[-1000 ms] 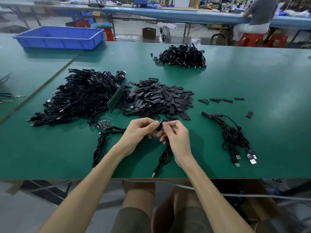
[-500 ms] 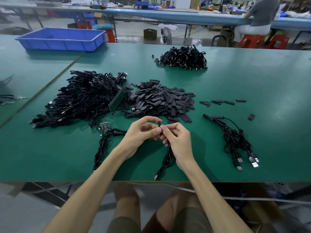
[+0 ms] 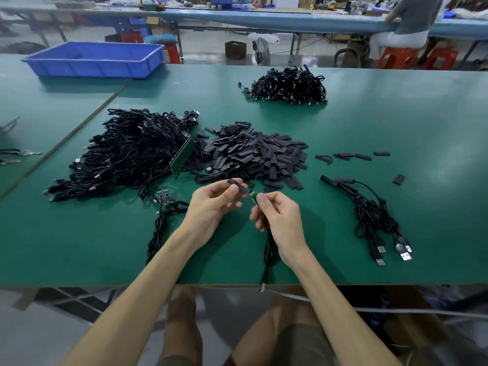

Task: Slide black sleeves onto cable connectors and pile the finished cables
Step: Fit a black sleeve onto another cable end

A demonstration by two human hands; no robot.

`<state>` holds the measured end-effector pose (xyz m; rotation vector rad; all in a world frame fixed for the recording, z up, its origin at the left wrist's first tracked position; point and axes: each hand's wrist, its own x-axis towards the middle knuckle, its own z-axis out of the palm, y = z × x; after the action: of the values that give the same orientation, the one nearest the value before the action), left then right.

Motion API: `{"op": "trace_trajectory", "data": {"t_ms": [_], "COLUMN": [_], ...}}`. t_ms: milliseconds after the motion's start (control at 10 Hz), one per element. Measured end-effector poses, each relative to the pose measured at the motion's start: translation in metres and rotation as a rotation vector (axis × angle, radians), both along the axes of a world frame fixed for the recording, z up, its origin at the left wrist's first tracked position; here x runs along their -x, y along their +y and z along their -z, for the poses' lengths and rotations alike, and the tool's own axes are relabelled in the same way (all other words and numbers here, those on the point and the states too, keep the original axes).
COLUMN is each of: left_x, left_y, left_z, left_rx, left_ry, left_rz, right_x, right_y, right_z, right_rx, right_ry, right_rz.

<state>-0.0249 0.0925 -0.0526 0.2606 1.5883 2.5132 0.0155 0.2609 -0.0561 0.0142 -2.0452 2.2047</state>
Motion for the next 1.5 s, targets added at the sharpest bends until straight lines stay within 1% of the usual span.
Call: {"op": "trace_trajectory", "data": {"t_ms": [700, 1100, 1500], "left_x": [0.0017, -0.0014, -0.0011], "left_y": [-0.0004, 0.0023, 0.0012], "left_z": [0.0064, 0.0048, 0.0058], "left_rx": [0.026, 0.072, 0.051], "left_ry": [0.058, 0.085, 0.068], "left_rz": [-0.019, -0.081, -0.06], "right_x": [-0.0031, -0.0031, -0.0036], "right_y": [0.0007, 0.0007, 0.0009], "right_z": [-0.0023, -0.0027, -0.0034], "right_rx": [-0.011, -0.026, -0.035], "right_ry": [-0.023, -0.025, -0.022], "right_rz": [-0.055, -0.046, -0.047]}}
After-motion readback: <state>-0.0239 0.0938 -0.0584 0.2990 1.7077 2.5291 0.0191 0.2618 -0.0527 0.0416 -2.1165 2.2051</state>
